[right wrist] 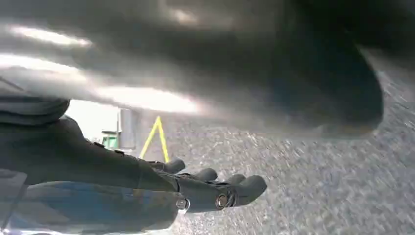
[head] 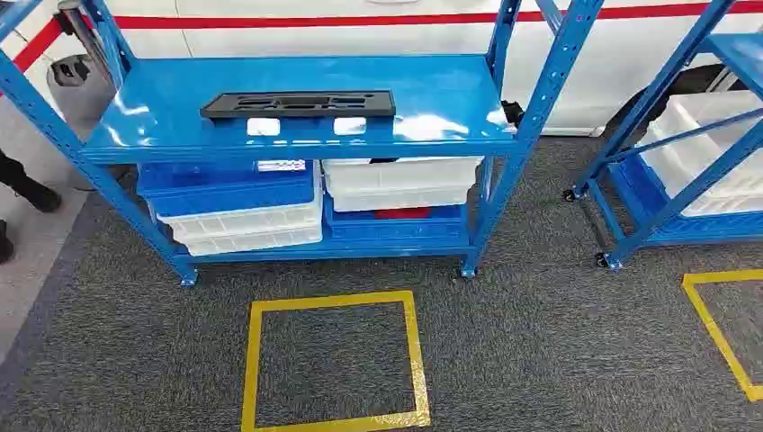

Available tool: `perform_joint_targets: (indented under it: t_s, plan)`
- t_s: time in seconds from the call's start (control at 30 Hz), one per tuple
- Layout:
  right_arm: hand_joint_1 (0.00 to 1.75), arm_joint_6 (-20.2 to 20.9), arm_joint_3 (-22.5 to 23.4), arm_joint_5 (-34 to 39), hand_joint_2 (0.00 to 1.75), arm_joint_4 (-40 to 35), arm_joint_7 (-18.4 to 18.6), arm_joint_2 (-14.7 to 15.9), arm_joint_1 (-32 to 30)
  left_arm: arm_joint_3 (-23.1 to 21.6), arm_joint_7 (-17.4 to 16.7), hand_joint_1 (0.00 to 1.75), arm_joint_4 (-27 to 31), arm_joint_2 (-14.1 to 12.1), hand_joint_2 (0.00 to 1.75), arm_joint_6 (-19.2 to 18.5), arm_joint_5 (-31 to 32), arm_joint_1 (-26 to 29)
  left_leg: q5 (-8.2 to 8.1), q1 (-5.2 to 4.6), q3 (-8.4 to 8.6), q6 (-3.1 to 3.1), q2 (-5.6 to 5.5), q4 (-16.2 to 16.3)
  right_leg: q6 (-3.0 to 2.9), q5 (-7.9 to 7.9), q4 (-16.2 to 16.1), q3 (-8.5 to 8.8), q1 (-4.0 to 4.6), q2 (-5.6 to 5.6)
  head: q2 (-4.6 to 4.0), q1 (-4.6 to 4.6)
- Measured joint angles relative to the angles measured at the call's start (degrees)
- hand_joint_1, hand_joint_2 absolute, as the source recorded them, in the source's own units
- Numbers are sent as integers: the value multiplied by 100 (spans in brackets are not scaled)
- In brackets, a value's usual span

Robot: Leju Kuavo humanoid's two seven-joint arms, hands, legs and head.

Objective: Take the parts from the cabinet and place them on the table.

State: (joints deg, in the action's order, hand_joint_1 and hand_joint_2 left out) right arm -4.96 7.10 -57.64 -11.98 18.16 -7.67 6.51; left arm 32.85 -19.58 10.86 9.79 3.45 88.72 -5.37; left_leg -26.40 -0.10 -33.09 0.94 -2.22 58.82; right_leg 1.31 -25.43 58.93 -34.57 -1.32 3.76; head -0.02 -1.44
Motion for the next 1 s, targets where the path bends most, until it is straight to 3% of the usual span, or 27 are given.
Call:
perform_joint_targets:
  t_s: [0.17, 0.2, 0.53, 0.93, 0.97, 1.0]
  plan:
    - [0, 395, -61, 28, 0, 35, 0, -9, 21, -29, -33, 0, 0, 48, 0, -57, 46, -2, 3, -8, 5, 4, 0, 0, 4, 3, -1, 4, -6, 0, 0, 0]
    - [0, 437, -61, 39, 0, 35, -15, -9, 21, -50, -35, 0, 0, 53, 175, -66, 59, -2, 3, -8, 5, 4, 0, 0, 4, 3, -1, 4, -6, 0, 0, 0]
    - [0, 570, -59, 190, 0, 37, -252, 2, 11, -287, -33, 0, 0, 114, 175, -74, 112, -14, 2, -6, 6, 3, 0, 0, 3, 3, -1, 3, -2, 3, 0, 0]
    - [0, -51, -57, -29, 0, 37, -671, -22, 6, -389, -96, 0, 0, 129, 175, -153, 79, -179, 2, -7, 6, 4, 0, 0, 3, 3, -1, 12, -4, 0, 0, 0]
    - [0, -120, -57, -16, 0, 37, -758, -26, 11, -389, -103, 0, 0, 127, 0, -201, 79, -198, 2, -7, 6, 4, 0, 0, 3, 3, -1, 13, -4, -1, 0, 0]
    - [0, -162, -52, 68, 0, 37, -822, -31, 18, -389, -103, 0, 0, 127, 0, -256, 79, -202, 2, -7, 7, 4, 0, 0, 3, 3, -1, 13, -4, 0, 0, 0]
